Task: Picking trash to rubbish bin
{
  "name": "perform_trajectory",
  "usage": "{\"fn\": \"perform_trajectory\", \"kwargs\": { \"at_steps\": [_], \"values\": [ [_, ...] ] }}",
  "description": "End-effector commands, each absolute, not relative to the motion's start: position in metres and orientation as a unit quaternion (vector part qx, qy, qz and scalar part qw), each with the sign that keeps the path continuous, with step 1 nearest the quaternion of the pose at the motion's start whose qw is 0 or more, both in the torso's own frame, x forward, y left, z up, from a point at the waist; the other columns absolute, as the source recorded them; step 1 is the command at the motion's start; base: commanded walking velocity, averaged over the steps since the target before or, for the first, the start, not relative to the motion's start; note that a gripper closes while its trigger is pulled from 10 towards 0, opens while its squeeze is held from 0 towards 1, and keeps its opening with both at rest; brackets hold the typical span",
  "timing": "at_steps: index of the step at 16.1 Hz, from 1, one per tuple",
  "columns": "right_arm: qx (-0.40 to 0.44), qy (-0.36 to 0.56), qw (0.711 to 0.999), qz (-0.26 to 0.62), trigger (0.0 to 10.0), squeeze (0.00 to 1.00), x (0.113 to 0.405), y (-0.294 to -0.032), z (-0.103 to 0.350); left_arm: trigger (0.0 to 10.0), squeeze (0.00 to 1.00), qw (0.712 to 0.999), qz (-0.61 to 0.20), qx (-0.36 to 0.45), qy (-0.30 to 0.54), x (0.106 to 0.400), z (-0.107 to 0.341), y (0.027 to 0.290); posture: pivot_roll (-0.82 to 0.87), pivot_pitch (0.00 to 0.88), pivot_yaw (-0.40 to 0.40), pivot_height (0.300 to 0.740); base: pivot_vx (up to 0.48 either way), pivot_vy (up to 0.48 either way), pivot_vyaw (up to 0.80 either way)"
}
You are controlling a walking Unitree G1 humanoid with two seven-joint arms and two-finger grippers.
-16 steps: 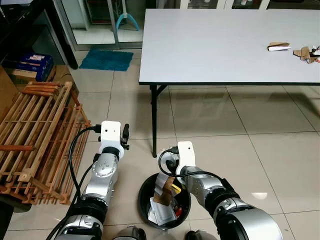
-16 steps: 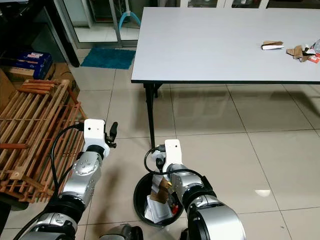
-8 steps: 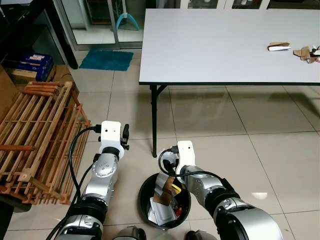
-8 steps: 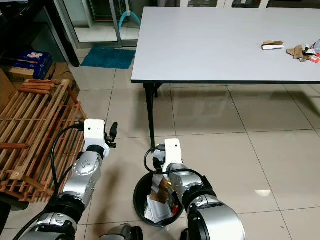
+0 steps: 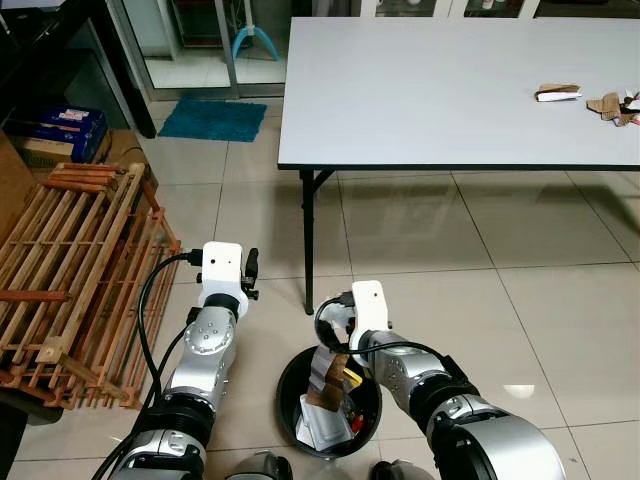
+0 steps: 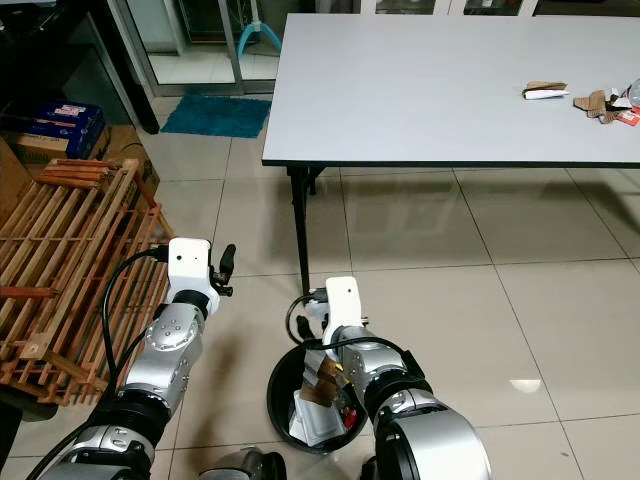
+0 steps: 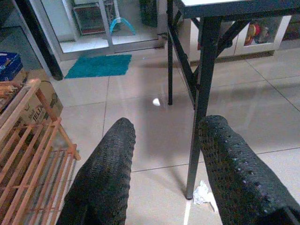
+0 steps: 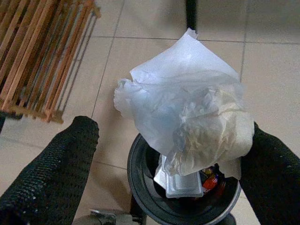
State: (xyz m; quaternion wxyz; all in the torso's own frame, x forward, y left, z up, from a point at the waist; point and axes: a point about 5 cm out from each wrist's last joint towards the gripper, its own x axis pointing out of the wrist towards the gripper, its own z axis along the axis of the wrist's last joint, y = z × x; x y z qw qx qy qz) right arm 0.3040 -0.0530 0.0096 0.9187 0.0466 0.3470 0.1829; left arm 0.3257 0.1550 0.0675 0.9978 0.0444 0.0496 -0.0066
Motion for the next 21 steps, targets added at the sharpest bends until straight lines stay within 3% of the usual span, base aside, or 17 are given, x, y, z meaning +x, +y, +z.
{"fn": "perform_trajectory", "kwargs": {
  "at_steps": [1, 9, 15, 16, 17, 19, 20, 21],
  "values": [
    [0.054, 0.338, 0.902, 0.263, 10.0, 0.00, 0.295, 0.006, 0.025, 10.0, 0.00, 0.997, -0.011, 0.052, 0.054, 0.326, 0.067, 0.154, 0.04, 0.090, 0.029, 0.720, 0.000, 0.000, 0.00],
    [-0.013, 0.424, 0.871, 0.246, 10.0, 0.00, 0.277, -0.006, 0.001, 10.0, 0.00, 0.997, -0.013, 0.053, 0.058, 0.326, 0.066, 0.152, 0.04, 0.089, 0.028, 0.720, 0.000, 0.000, 0.00],
    [-0.130, 0.351, 0.877, 0.302, 10.0, 0.00, 0.284, 0.001, 0.010, 10.0, 0.00, 0.997, -0.014, 0.055, 0.060, 0.326, 0.066, 0.152, 0.04, 0.090, 0.028, 0.720, 0.000, 0.000, 0.00],
    [-0.112, 0.361, 0.874, 0.304, 10.0, 0.00, 0.282, 0.003, 0.009, 10.0, 0.00, 0.997, -0.015, 0.055, 0.060, 0.326, 0.066, 0.152, 0.04, 0.089, 0.027, 0.720, 0.000, 0.000, 0.00],
    [-0.007, 0.408, 0.873, 0.269, 10.0, 0.00, 0.278, 0.004, 0.007, 10.0, 0.00, 0.997, -0.015, 0.054, 0.060, 0.326, 0.066, 0.151, 0.04, 0.090, 0.027, 0.720, 0.000, 0.000, 0.00],
    [0.064, 0.445, 0.863, 0.229, 10.0, 0.00, 0.275, -0.001, 0.003, 10.0, 0.00, 0.997, -0.015, 0.055, 0.061, 0.326, 0.066, 0.151, 0.04, 0.089, 0.026, 0.720, 0.000, 0.000, 0.00],
    [0.012, 0.432, 0.870, 0.238, 10.0, 0.00, 0.277, -0.005, 0.002, 10.0, 0.00, 0.997, -0.015, 0.055, 0.061, 0.326, 0.065, 0.151, 0.04, 0.089, 0.027, 0.720, 0.000, 0.000, 0.00],
    [-0.106, 0.391, 0.875, 0.266, 10.0, 0.00, 0.280, -0.009, 0.002, 10.0, 0.00, 0.996, -0.015, 0.055, 0.061, 0.326, 0.065, 0.151, 0.04, 0.090, 0.028, 0.720, 0.000, 0.000, 0.00]
  ]
}}
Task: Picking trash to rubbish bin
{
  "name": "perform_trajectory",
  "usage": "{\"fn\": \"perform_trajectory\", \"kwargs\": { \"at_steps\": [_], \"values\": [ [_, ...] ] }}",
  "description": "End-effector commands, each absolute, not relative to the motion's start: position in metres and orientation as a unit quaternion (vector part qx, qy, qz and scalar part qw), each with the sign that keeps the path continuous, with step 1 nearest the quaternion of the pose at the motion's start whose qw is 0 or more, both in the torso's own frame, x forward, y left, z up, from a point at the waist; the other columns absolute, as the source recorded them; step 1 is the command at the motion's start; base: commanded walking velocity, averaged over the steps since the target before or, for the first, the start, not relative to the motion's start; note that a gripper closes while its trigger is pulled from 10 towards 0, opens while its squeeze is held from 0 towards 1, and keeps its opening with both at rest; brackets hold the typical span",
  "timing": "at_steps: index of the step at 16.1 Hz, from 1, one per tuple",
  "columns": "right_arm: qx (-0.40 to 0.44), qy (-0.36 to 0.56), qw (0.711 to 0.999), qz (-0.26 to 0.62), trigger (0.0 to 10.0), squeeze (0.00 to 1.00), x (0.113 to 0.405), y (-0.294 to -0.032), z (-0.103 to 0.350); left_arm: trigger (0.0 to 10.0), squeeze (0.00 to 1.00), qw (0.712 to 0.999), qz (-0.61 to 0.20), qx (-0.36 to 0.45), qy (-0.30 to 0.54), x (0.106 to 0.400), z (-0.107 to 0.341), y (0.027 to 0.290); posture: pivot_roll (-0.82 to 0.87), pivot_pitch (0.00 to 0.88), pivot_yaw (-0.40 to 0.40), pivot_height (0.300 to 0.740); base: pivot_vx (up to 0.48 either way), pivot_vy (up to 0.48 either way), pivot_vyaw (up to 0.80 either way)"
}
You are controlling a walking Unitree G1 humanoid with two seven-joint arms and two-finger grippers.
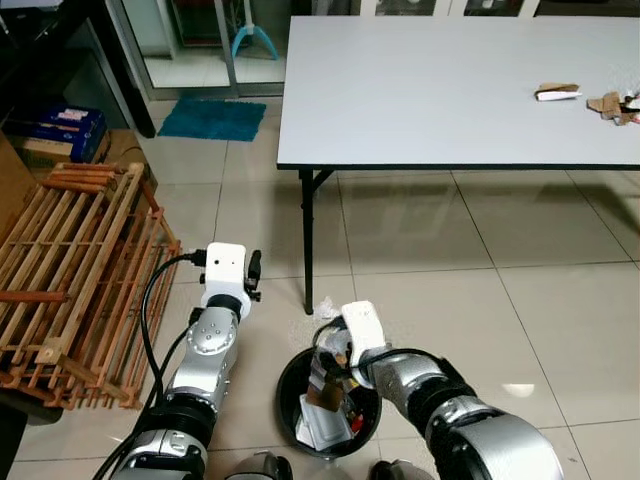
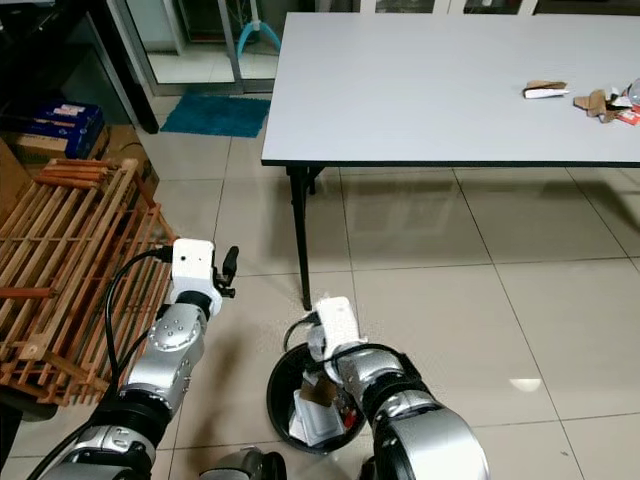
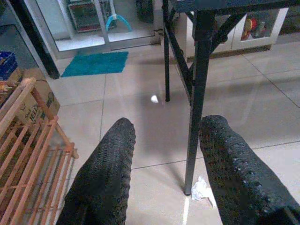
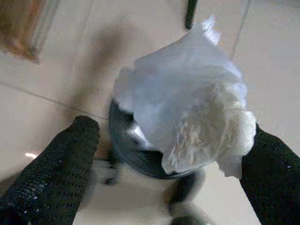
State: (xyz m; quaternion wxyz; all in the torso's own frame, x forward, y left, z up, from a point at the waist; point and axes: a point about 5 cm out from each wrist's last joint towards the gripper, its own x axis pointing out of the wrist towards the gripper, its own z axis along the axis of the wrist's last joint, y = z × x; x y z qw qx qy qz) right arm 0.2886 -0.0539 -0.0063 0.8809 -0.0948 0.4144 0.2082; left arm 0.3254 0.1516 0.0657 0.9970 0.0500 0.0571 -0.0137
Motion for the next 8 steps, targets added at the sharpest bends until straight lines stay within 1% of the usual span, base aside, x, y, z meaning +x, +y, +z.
{"fn": "perform_trajectory", "kwargs": {
  "at_steps": [1, 2, 3, 4, 5, 6, 7, 8],
  "values": [
    [0.027, 0.430, 0.868, 0.247, 10.0, 0.00, 0.277, 0.001, 0.005, 10.0, 0.00, 0.996, -0.015, 0.055, 0.062, 0.326, 0.065, 0.151, 0.04, 0.088, 0.027, 0.720, 0.000, 0.000, 0.00],
    [0.107, 0.452, 0.858, 0.220, 10.0, 0.00, 0.276, 0.002, 0.005, 10.0, 0.00, 0.996, -0.016, 0.055, 0.062, 0.326, 0.065, 0.150, 0.04, 0.088, 0.027, 0.720, 0.000, 0.000, 0.00],
    [0.066, 0.444, 0.865, 0.225, 10.0, 0.00, 0.277, -0.001, 0.004, 10.0, 0.00, 0.996, -0.016, 0.055, 0.062, 0.327, 0.065, 0.150, 0.04, 0.088, 0.028, 0.720, 0.000, 0.000, 0.00],
    [-0.079, 0.399, 0.877, 0.255, 10.0, 0.00, 0.282, -0.006, 0.005, 10.0, 0.00, 0.996, -0.016, 0.055, 0.062, 0.327, 0.066, 0.150, 0.04, 0.087, 0.029, 0.720, 0.000, 0.000, 0.00],
    [0.053, 0.429, 0.869, 0.241, 10.0, 0.00, 0.279, 0.005, 0.009, 10.0, 0.00, 0.996, -0.016, 0.056, 0.062, 0.327, 0.065, 0.150, 0.04, 0.086, 0.029, 0.720, 0.000, 0.000, 0.00],
    [0.100, 0.435, 0.865, 0.227, 10.0, 0.00, 0.280, 0.005, 0.010, 10.0, 0.00, 0.996, -0.016, 0.056, 0.062, 0.327, 0.066, 0.150, 0.04, 0.085, 0.030, 0.720, 0.000, 0.000, 0.00],
    [0.026, 0.417, 0.876, 0.240, 10.0, 0.00, 0.281, 0.001, 0.008, 10.0, 0.00, 0.996, -0.017, 0.057, 0.061, 0.327, 0.066, 0.150, 0.04, 0.085, 0.030, 0.720, 0.000, 0.000, 0.00],
    [-0.080, 0.387, 0.881, 0.260, 10.0, 0.00, 0.283, -0.003, 0.007, 10.0, 0.00, 0.996, -0.017, 0.057, 0.061, 0.327, 0.066, 0.150, 0.04, 0.084, 0.030, 0.720, 0.000, 0.000, 0.00]
  ]
}}
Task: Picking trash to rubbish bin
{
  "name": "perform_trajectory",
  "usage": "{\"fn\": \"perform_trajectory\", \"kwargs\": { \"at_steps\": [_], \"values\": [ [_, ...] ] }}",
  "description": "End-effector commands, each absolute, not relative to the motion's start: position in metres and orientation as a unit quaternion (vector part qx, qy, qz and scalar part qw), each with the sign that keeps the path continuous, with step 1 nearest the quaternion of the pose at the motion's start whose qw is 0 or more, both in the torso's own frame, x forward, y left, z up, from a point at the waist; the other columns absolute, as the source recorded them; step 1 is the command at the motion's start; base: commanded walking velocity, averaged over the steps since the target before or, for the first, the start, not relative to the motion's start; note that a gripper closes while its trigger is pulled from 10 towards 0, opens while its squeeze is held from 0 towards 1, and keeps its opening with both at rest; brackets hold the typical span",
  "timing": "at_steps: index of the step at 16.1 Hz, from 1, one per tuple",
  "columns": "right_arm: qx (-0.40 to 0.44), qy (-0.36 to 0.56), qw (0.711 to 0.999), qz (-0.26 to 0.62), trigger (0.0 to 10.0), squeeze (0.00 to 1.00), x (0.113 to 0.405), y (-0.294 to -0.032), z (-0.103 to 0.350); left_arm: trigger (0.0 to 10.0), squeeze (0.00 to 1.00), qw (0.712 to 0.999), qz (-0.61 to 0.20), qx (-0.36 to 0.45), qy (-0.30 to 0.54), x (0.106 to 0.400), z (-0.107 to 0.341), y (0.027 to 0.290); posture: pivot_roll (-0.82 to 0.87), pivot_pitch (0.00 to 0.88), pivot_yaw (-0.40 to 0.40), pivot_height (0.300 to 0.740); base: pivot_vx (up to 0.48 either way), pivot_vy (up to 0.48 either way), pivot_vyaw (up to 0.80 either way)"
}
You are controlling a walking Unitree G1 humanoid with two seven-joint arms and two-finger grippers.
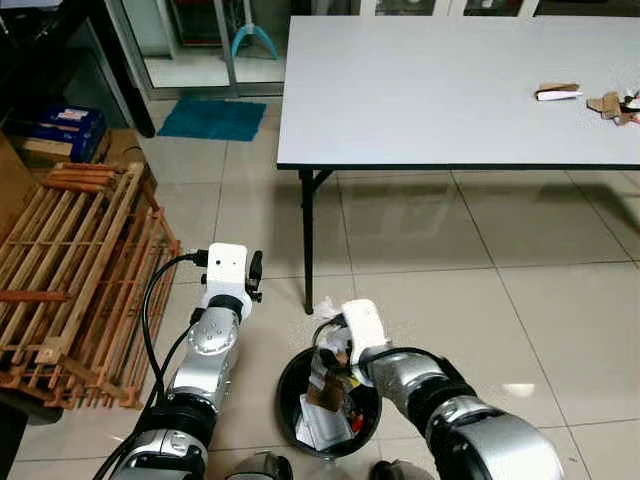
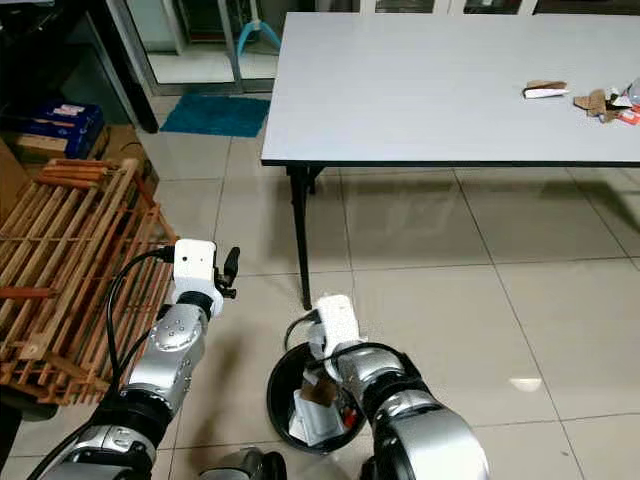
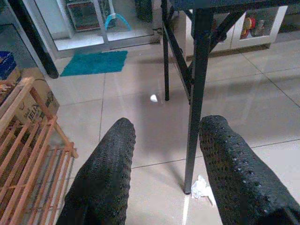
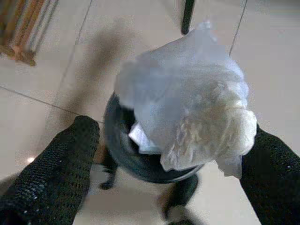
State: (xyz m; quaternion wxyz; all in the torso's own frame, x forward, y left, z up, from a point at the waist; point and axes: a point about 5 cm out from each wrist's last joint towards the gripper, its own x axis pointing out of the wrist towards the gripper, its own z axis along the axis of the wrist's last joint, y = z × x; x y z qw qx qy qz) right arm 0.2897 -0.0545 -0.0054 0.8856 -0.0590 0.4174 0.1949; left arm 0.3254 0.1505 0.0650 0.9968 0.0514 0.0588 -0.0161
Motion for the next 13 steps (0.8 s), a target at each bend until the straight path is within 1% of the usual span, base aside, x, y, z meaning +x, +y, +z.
{"fn": "perform_trajectory", "kwargs": {
  "at_steps": [1, 3, 4, 5, 6, 7, 8, 10, 12, 13],
  "values": [
    [-0.035, 0.400, 0.878, 0.259, 10.0, 0.00, 0.281, 0.001, 0.008, 10.0, 0.00, 0.996, -0.017, 0.057, 0.061, 0.327, 0.065, 0.150, 0.04, 0.083, 0.031, 0.720, 0.000, 0.000, 0.00],
    [0.058, 0.425, 0.870, 0.242, 10.0, 0.00, 0.279, 0.005, 0.008, 10.0, 0.00, 0.996, -0.018, 0.057, 0.061, 0.327, 0.065, 0.150, 0.04, 0.083, 0.030, 0.720, 0.000, 0.000, 0.00],
    [0.066, 0.428, 0.871, 0.232, 10.0, 0.00, 0.280, 0.001, 0.008, 10.0, 0.00, 0.996, -0.018, 0.057, 0.061, 0.327, 0.065, 0.149, 0.04, 0.083, 0.028, 0.720, 0.000, 0.000, 0.00],
    [0.039, 0.418, 0.877, 0.234, 10.0, 0.00, 0.282, -0.002, 0.007, 10.0, 0.00, 0.996, -0.018, 0.057, 0.061, 0.327, 0.065, 0.149, 0.04, 0.082, 0.029, 0.720, 0.000, 0.000, 0.00],
    [-0.039, 0.387, 0.886, 0.251, 10.0, 0.00, 0.284, -0.004, 0.009, 10.0, 0.00, 0.996, -0.018, 0.057, 0.061, 0.327, 0.065, 0.149, 0.04, 0.082, 0.030, 0.720, 0.000, 0.000, 0.00],
    [-0.106, 0.361, 0.885, 0.273, 10.0, 0.00, 0.286, -0.004, 0.009, 10.0, 0.00, 0.996, -0.018, 0.056, 0.061, 0.327, 0.065, 0.149, 0.04, 0.081, 0.029, 0.720, 0.000, 0.000, 0.00],
    [-0.120, 0.360, 0.884, 0.274, 10.0, 0.00, 0.286, -0.006, 0.008, 10.0, 0.00, 0.996, -0.019, 0.056, 0.061, 0.327, 0.066, 0.149, 0.04, 0.081, 0.029, 0.720, 0.000, 0.000, 0.00],
    [-0.125, 0.366, 0.886, 0.254, 10.0, 0.00, 0.288, -0.015, 0.007, 10.0, 0.00, 0.996, -0.019, 0.056, 0.060, 0.327, 0.066, 0.148, 0.04, 0.081, 0.029, 0.720, 0.000, 0.000, 0.00],
    [-0.115, 0.371, 0.894, 0.224, 10.0, 0.00, 0.295, -0.028, 0.007, 10.0, 0.00, 0.997, -0.018, 0.055, 0.060, 0.327, 0.066, 0.149, 0.04, 0.082, 0.028, 0.720, 0.000, 0.000, 0.00],
    [-0.112, 0.372, 0.901, 0.192, 10.0, 0.00, 0.300, -0.042, 0.008, 10.0, 0.00, 0.997, -0.017, 0.055, 0.060, 0.327, 0.066, 0.149, 0.04, 0.084, 0.029, 0.720, 0.000, 0.000, 0.00]
  ]
}}
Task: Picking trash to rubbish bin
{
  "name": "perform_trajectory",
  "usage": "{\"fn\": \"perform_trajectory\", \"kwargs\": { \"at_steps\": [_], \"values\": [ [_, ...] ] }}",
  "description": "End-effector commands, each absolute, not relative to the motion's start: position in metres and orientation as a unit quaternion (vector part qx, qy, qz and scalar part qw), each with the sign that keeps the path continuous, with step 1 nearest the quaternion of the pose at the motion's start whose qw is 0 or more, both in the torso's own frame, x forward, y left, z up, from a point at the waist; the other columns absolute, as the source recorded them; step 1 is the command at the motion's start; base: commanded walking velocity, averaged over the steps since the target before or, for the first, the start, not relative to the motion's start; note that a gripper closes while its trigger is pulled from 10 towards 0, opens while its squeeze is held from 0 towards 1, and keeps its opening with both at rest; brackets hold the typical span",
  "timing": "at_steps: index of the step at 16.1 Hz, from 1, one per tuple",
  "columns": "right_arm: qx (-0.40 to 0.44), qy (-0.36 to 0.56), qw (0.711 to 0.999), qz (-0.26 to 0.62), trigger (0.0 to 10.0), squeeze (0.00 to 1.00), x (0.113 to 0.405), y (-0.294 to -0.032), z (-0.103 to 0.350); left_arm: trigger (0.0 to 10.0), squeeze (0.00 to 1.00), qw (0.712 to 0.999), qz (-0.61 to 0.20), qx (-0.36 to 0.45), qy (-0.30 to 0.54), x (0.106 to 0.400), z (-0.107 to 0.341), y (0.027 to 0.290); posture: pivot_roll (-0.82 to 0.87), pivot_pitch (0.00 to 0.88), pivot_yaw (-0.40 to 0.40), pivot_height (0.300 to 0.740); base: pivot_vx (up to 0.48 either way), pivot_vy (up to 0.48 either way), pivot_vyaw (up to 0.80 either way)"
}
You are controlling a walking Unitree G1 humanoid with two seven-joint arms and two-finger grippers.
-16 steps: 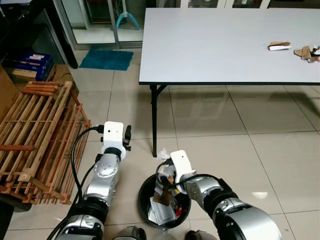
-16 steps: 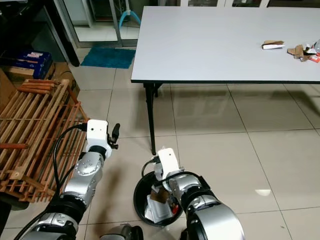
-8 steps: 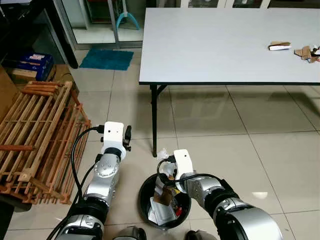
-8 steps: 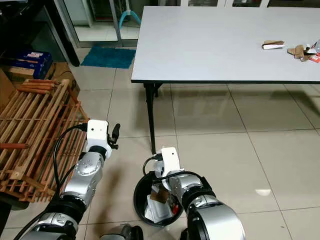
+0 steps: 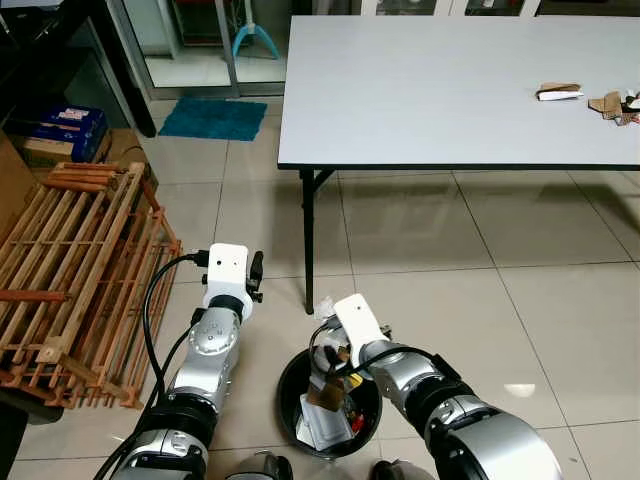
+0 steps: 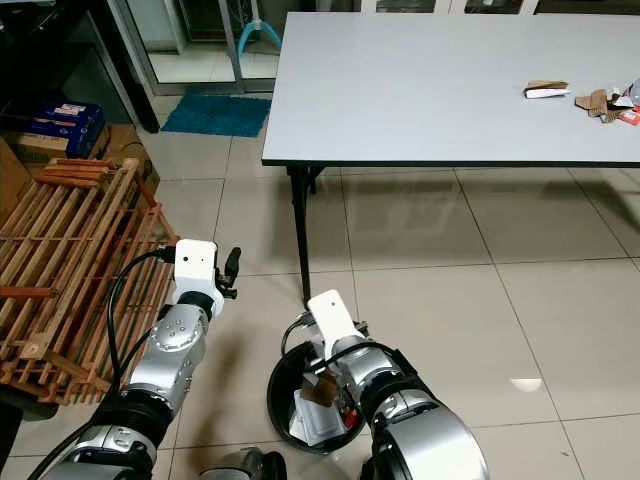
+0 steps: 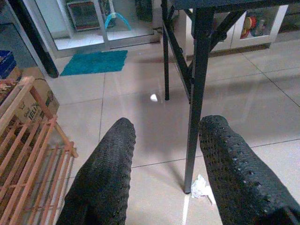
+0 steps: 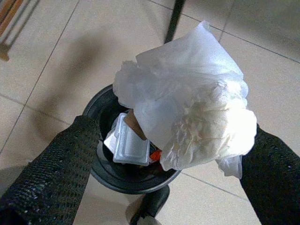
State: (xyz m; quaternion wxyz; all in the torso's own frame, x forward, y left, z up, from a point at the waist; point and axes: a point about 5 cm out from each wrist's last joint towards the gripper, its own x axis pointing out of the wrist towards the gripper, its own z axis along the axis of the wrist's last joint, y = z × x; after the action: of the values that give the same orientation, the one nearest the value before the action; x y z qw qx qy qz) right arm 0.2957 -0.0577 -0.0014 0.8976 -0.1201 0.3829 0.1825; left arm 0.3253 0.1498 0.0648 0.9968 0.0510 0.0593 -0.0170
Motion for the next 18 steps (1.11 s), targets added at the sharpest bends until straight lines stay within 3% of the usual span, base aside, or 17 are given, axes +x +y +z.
{"fn": "perform_trajectory", "kwargs": {
  "at_steps": [1, 5, 18],
  "values": [
    [-0.106, 0.373, 0.905, 0.172, 10.0, 0.00, 0.303, -0.051, 0.008, 10.0, 0.00, 0.997, -0.018, 0.054, 0.061, 0.327, 0.066, 0.149, 0.04, 0.084, 0.028, 0.720, 0.000, 0.000, 0.00],
    [-0.088, 0.372, 0.915, 0.130, 10.0, 0.00, 0.311, -0.067, 0.011, 10.0, 0.00, 0.997, -0.017, 0.054, 0.061, 0.327, 0.066, 0.149, 0.04, 0.086, 0.030, 0.720, 0.000, 0.000, 0.00],
    [-0.059, 0.318, 0.945, -0.041, 10.0, 0.00, 0.334, -0.166, 0.030, 10.0, 0.00, 0.997, -0.019, 0.054, 0.061, 0.327, 0.066, 0.149, 0.02, 0.096, 0.028, 0.720, 0.000, 0.000, 0.00]
  ]
}}
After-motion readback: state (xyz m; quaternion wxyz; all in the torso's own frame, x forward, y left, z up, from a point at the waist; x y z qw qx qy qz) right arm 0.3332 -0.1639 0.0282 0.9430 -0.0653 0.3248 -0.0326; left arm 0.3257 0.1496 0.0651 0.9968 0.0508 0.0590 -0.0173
